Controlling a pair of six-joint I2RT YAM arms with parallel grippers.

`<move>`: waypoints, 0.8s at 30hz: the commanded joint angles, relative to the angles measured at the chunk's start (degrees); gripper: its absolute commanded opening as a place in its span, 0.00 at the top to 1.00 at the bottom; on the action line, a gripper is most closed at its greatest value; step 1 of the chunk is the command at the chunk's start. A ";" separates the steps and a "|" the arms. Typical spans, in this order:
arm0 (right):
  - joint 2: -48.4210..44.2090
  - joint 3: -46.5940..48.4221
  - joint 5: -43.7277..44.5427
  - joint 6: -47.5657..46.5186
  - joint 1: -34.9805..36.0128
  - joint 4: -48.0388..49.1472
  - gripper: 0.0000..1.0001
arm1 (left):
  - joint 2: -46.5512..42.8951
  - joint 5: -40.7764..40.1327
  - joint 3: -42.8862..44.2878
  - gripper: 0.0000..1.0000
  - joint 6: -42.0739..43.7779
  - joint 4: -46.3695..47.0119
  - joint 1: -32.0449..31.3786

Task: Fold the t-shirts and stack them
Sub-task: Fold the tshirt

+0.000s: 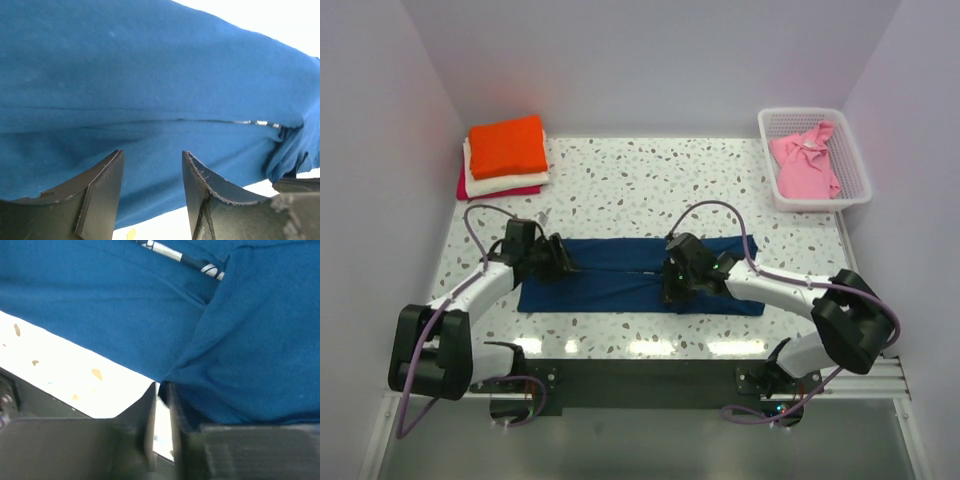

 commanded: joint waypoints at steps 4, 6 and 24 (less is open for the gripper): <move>-5.70 1.50 8.90 2.25 0.44 -4.05 0.53 | -3.05 1.89 -1.38 0.38 0.40 3.05 -6.37; -8.96 1.24 11.82 2.78 0.53 -8.44 0.48 | -3.23 1.53 -1.82 0.36 -0.48 4.19 -9.20; -17.16 -3.86 22.03 1.55 -9.84 -20.15 0.49 | 12.93 -4.09 10.04 0.43 -4.17 12.02 -40.06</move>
